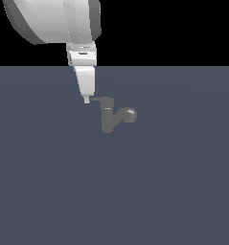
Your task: Turn on the faucet by rotating a designated handle.
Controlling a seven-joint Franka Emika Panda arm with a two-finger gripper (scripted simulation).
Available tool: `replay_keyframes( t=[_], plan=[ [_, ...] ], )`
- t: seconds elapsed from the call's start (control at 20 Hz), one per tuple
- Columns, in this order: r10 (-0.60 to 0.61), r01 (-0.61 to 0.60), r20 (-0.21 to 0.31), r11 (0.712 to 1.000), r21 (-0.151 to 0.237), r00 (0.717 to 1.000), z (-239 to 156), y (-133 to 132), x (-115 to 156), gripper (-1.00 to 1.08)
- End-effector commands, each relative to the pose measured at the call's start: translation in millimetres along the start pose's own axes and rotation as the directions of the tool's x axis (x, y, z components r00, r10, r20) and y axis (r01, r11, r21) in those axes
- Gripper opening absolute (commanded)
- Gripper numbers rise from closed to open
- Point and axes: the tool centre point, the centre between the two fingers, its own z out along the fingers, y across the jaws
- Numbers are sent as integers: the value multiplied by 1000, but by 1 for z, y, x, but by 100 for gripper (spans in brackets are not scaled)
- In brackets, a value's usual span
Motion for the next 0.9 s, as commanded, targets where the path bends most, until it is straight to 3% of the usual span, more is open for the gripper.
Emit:
replay_keyframes(
  t=[0.0, 0.35, 0.45, 0.85],
  plan=[
    [17, -17, -3, 1000, -7, 1000, 2, 11, 16, -100],
    [18, -18, -3, 1000, -8, 1000, 2, 34, 30, -100],
    [3, -3, -1, 1000, -1, 1000, 0, 28, 19, -100],
    [12, -12, -2, 1000, -5, 1000, 1, 40, 73, -100]
  ],
)
